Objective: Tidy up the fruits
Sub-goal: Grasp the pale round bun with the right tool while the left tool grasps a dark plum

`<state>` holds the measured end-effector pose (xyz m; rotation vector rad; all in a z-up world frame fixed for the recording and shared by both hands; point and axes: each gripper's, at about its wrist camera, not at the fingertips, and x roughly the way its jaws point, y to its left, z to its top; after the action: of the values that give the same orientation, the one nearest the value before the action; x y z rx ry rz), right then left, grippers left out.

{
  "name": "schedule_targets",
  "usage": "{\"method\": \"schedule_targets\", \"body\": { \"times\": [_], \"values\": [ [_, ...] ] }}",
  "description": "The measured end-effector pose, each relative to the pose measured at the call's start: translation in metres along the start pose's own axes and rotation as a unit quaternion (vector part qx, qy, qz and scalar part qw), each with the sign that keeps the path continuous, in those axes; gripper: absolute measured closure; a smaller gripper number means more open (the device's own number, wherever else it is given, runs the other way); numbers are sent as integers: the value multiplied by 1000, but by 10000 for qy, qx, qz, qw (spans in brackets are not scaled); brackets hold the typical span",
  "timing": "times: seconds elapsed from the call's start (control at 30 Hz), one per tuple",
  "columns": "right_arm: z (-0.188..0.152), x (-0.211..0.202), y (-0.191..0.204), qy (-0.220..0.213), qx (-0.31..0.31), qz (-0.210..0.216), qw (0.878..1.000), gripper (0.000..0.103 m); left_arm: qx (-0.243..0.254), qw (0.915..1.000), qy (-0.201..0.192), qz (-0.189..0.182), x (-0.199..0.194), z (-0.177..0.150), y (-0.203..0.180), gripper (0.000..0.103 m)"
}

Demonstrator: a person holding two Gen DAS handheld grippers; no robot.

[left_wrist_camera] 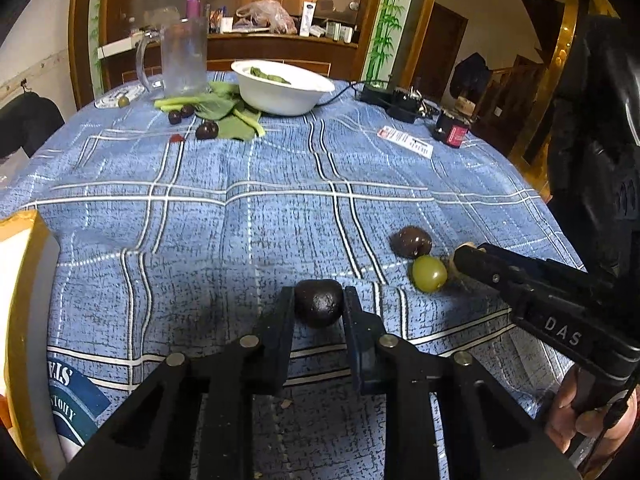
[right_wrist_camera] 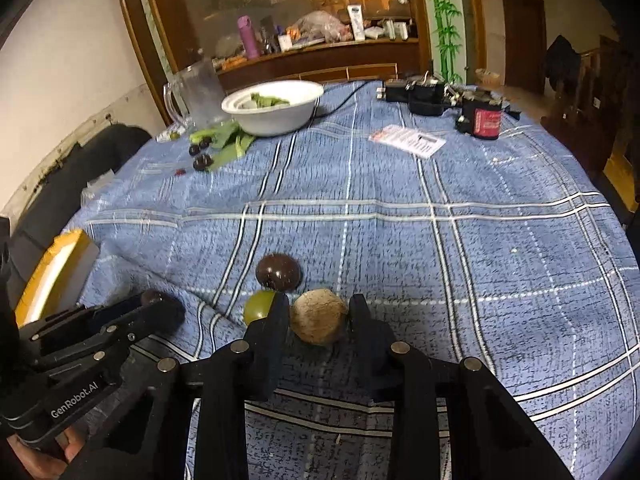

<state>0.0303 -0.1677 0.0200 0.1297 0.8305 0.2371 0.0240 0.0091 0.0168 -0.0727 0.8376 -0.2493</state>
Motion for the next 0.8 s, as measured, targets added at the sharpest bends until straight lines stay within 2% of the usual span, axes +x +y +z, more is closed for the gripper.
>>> {"method": "schedule_targets", "body": {
  "times": [0.33, 0.43, 0.53, 0.63, 0.7, 0.8],
  "values": [
    [-2, -17, -8, -218, 530, 126, 9983, 70, 139, 9995, -267, -62, -6, 6, -7, 81],
    [-14, -38, -4, -255, 694, 158, 9971, 70, 122, 9993, -328, -125, -10, 5, -8, 81],
    [-30, -66, 6, -314, 590, 58, 9977, 70, 78, 9994, -307, -162, -14, 1, -8, 81],
    [-45, -95, 13, -423, 574, -39, 9974, 70, 154, 9988, -455, -77, -30, -2, -12, 81],
    [-53, -108, 16, -470, 617, -32, 9970, 70, 108, 9982, -538, -253, -47, -6, -12, 81],
    [-62, -124, 24, -570, 637, 3, 9963, 70, 112, 9973, -653, -323, -77, -17, -12, 81]
  ]
}}
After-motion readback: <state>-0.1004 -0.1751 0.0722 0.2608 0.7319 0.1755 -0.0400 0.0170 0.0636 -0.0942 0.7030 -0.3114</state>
